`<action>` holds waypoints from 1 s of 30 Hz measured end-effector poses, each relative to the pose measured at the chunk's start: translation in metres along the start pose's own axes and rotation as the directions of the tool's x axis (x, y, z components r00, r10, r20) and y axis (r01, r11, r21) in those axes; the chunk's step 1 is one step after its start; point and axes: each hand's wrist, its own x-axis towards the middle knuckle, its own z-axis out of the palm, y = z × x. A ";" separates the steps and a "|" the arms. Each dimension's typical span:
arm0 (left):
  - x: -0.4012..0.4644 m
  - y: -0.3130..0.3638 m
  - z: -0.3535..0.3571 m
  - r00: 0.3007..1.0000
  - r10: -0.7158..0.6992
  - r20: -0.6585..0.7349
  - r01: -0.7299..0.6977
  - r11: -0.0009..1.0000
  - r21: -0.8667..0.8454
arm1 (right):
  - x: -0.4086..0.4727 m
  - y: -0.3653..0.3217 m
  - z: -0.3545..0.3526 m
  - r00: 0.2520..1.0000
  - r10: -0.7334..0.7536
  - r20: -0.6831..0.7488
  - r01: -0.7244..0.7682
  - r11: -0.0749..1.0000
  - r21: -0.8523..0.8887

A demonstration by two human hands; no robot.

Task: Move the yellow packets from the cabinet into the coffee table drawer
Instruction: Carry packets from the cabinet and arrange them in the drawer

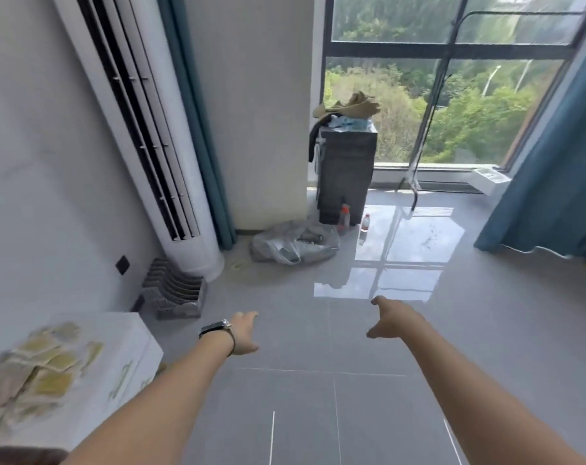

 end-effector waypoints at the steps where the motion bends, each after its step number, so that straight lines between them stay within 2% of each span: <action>1: 0.004 -0.014 -0.004 0.999 -0.049 -0.009 0.048 0.998 -0.031 | 0.018 -0.017 -0.008 0.999 -0.050 0.007 0.050 0.998 -0.026; 7: 0.003 -0.091 -0.007 0.947 -0.321 -0.011 0.307 0.916 -0.256 | 0.108 -0.139 -0.034 0.932 -0.356 0.076 0.363 0.920 -0.150; 11: -0.013 -0.137 0.015 0.895 -0.444 0.043 0.433 0.839 -0.329 | 0.133 -0.224 -0.013 0.843 -0.508 0.176 0.537 0.810 -0.235; 15: -0.021 -0.187 0.031 0.827 -0.540 0.154 0.551 0.724 -0.415 | 0.153 -0.326 0.022 0.736 -0.614 0.284 0.676 0.686 -0.270; 18: -0.021 -0.237 0.038 0.790 -0.578 0.204 0.592 0.634 -0.497 | 0.163 -0.398 0.041 0.685 -0.644 0.340 0.728 0.617 -0.298; 21: -0.021 -0.283 0.038 0.768 -0.592 0.244 0.606 0.549 -0.575 | 0.172 -0.450 0.054 0.671 -0.641 0.373 0.741 0.582 -0.334; 25: -0.026 -0.327 0.037 0.724 -0.653 0.225 0.600 0.433 -0.673 | 0.178 -0.505 0.066 0.657 -0.627 0.419 0.754 0.537 -0.379; 30: -0.040 -0.363 0.077 0.644 -0.711 0.283 0.596 0.235 -0.768 | 0.163 -0.579 0.112 0.562 -0.627 0.540 0.827 0.427 -0.365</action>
